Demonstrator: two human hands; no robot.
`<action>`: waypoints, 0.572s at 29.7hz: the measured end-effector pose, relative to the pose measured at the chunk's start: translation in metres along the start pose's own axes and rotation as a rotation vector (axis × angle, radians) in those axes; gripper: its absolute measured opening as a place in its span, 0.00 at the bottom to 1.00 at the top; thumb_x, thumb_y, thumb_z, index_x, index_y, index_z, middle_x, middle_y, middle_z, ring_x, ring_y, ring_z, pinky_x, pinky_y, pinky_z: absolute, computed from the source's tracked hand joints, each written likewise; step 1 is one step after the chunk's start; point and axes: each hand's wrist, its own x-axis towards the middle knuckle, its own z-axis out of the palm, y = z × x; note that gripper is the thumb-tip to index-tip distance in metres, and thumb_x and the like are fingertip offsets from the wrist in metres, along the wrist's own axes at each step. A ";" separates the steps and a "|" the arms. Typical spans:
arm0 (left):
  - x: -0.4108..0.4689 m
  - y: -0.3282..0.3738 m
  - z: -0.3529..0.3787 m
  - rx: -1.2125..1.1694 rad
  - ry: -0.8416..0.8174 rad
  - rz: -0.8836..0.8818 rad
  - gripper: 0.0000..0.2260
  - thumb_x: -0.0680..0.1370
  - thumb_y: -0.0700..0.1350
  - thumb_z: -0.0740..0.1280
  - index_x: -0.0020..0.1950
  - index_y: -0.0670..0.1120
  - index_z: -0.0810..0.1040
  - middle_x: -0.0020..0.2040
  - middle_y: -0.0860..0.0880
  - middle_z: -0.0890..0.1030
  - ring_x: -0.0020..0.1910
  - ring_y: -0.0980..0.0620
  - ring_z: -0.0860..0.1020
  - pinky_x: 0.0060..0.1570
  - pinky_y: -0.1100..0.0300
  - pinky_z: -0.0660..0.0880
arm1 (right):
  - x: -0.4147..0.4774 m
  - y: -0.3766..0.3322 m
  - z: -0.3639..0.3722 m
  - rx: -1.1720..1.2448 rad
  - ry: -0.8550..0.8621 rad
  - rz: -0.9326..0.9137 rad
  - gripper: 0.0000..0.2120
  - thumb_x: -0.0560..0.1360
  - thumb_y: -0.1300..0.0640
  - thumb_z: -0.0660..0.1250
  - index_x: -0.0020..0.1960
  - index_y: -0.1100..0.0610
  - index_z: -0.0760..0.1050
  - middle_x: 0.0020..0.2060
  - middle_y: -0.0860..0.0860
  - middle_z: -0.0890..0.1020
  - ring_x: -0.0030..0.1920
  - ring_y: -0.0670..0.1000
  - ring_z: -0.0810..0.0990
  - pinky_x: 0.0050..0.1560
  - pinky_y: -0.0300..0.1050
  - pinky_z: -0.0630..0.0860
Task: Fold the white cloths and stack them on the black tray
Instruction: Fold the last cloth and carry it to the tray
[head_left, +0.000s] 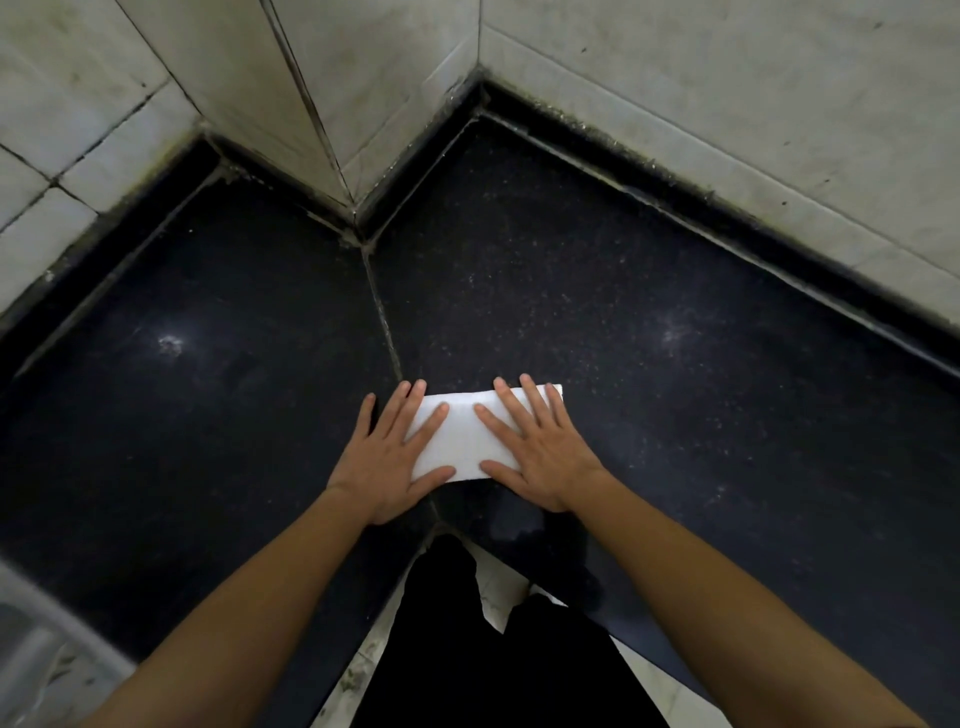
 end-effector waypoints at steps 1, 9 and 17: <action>0.000 0.000 0.000 0.002 -0.004 0.002 0.37 0.78 0.71 0.41 0.80 0.53 0.38 0.80 0.44 0.36 0.78 0.45 0.36 0.75 0.38 0.42 | 0.000 0.001 0.000 0.002 -0.012 -0.002 0.36 0.80 0.31 0.42 0.81 0.46 0.37 0.80 0.55 0.39 0.79 0.63 0.40 0.77 0.66 0.41; -0.007 0.000 -0.009 -0.063 -0.020 -0.001 0.36 0.78 0.71 0.41 0.80 0.52 0.37 0.80 0.43 0.37 0.78 0.45 0.36 0.75 0.39 0.44 | -0.030 0.004 -0.015 0.249 0.163 0.186 0.38 0.81 0.32 0.48 0.82 0.52 0.44 0.81 0.56 0.46 0.80 0.57 0.44 0.78 0.58 0.46; 0.051 0.031 -0.059 -0.038 0.259 0.204 0.26 0.74 0.40 0.69 0.72 0.41 0.70 0.73 0.40 0.70 0.70 0.40 0.70 0.65 0.43 0.70 | -0.070 0.006 -0.016 0.729 0.249 0.715 0.16 0.79 0.42 0.64 0.61 0.50 0.76 0.51 0.46 0.78 0.45 0.46 0.78 0.49 0.48 0.78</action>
